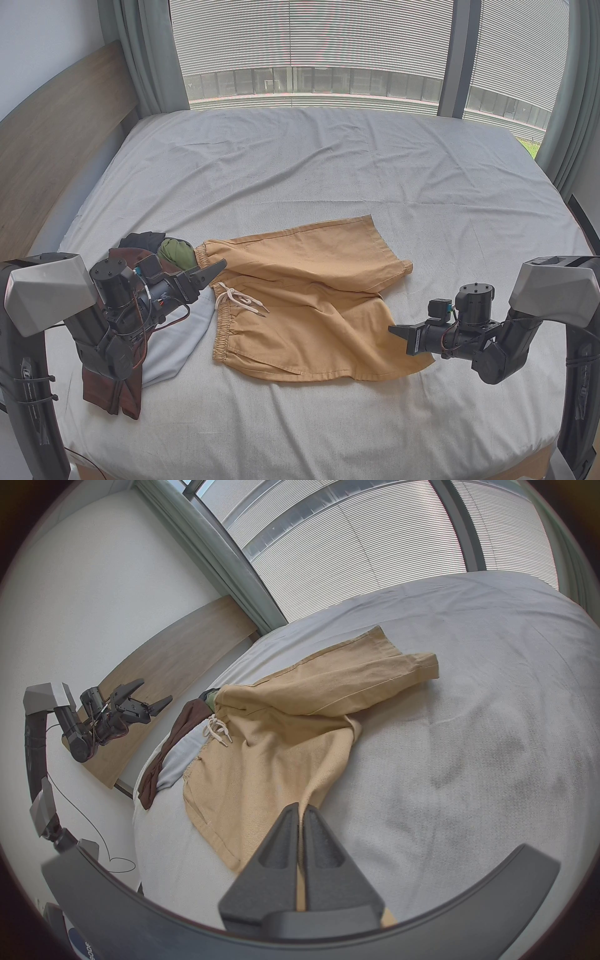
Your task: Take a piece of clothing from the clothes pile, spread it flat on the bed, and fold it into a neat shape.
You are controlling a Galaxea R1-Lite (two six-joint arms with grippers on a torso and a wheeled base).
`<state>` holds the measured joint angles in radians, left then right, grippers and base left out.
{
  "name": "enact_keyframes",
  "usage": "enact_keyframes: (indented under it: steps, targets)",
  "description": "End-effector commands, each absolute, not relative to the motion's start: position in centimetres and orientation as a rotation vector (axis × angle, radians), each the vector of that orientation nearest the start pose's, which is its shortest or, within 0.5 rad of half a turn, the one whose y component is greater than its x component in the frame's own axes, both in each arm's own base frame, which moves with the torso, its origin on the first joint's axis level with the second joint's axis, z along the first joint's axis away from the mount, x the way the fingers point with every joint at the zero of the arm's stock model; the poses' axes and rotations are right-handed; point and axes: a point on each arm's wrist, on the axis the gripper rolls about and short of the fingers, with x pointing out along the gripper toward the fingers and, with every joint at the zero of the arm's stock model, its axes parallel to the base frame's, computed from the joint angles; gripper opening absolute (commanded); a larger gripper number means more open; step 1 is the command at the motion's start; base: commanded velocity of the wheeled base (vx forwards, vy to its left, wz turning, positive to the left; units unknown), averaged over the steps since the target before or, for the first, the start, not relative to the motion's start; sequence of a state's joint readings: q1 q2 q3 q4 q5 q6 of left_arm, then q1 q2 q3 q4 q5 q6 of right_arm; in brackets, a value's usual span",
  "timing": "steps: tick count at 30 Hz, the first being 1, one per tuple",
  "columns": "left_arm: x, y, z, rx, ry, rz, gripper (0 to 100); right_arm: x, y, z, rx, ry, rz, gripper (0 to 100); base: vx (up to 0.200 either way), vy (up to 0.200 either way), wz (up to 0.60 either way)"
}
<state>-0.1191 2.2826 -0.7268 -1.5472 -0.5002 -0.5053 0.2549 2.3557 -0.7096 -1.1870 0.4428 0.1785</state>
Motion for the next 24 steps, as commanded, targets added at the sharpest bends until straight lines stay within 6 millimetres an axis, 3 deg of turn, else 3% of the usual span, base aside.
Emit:
enact_keyframes:
  steps: [1,11,23,24]
  targets:
    - [37.0,-5.6,5.2,-0.490,0.166,-0.606,100,34.6,11.7,-1.0,0.202,0.522,0.687,0,0.000,0.000,0.00]
    - [37.0,-5.6,5.1,-0.491,0.168,-0.603,100,34.1,16.3,-0.9,0.167,0.533,0.781,0,0.000,0.000,0.00]
    - [37.0,-5.7,4.7,-0.493,0.181,-0.602,100,33.8,17.0,-1.6,0.154,0.573,0.778,0,0.000,0.000,0.00]
    - [37.0,-5.7,4.7,-0.493,0.181,-0.602,100,33.8,17.0,-1.6,0.154,0.573,0.778,100,0.000,0.000,0.00]
